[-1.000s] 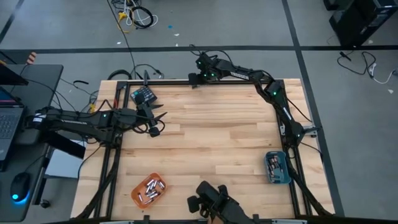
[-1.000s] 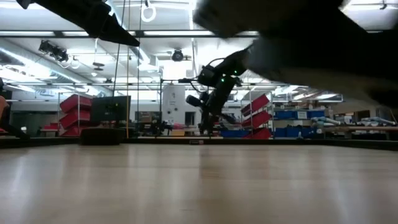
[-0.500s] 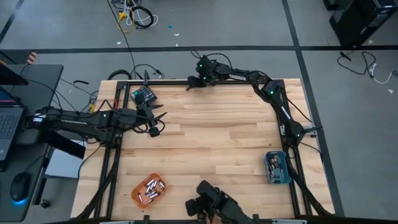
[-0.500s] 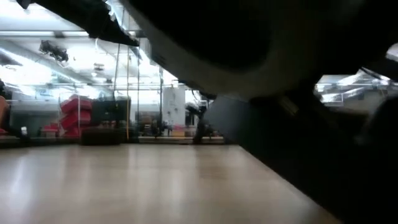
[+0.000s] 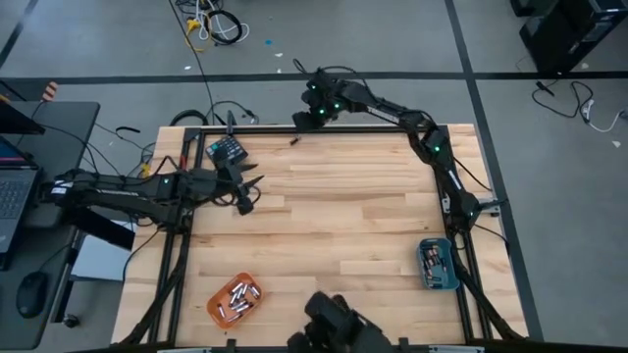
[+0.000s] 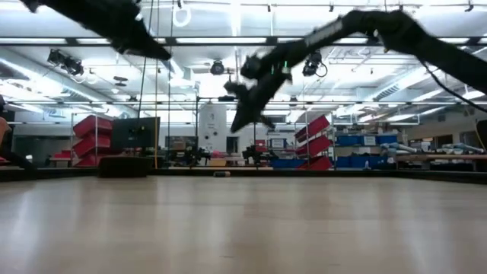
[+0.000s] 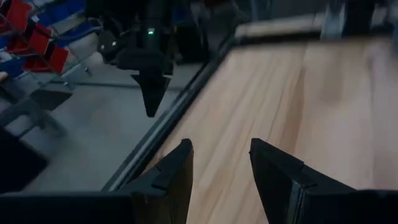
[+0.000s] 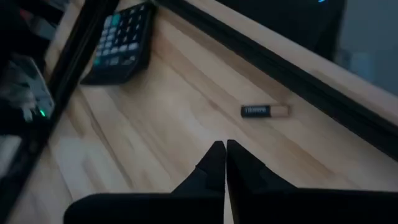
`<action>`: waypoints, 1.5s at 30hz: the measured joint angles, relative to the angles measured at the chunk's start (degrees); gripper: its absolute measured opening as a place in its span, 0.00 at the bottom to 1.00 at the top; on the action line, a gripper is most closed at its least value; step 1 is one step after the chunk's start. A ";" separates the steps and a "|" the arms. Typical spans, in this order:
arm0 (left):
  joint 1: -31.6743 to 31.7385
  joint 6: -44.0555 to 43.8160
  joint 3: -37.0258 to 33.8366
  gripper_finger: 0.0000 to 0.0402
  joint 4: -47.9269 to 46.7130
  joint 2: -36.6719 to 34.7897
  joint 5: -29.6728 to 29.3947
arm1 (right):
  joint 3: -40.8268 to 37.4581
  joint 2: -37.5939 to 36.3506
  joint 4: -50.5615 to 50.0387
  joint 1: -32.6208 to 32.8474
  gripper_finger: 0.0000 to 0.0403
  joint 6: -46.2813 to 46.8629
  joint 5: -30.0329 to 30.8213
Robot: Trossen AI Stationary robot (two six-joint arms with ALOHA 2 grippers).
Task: Sort batteries
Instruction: Put the black battery into the blue bin
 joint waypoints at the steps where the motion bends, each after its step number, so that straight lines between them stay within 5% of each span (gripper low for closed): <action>1: 1.17 -0.49 0.04 0.38 2.80 0.80 1.70 | 0.50 -1.61 -2.57 0.66 0.01 -1.22 1.77; 5: 8.30 -0.74 3.14 0.30 6.22 6.16 12.23 | 0.89 -10.03 -13.76 4.15 0.01 -5.20 12.92; 10: 19.64 -2.29 10.44 0.14 5.86 18.42 15.92 | 0.91 -21.15 -26.41 11.24 0.00 -3.62 29.78; 16: 30.72 -1.90 25.34 0.03 -9.97 36.58 39.26 | 0.94 -30.75 -32.72 22.25 0.00 1.80 38.76; 28: 36.44 -2.22 47.89 0.08 -28.06 59.93 35.30 | 0.91 -39.11 -35.66 39.90 0.00 6.47 44.52; 33: 36.32 -4.04 49.15 0.15 -26.63 64.68 33.39 | 0.89 -40.63 -39.83 43.45 0.01 7.85 47.33; 39: 36.27 -5.26 49.09 0.29 -24.52 65.27 22.04 | 0.89 -42.91 -46.68 46.28 0.01 13.80 51.13; 45: 36.29 -5.87 49.05 0.41 -19.35 65.70 23.65 | -0.99 -45.34 -46.44 48.76 0.00 14.91 56.27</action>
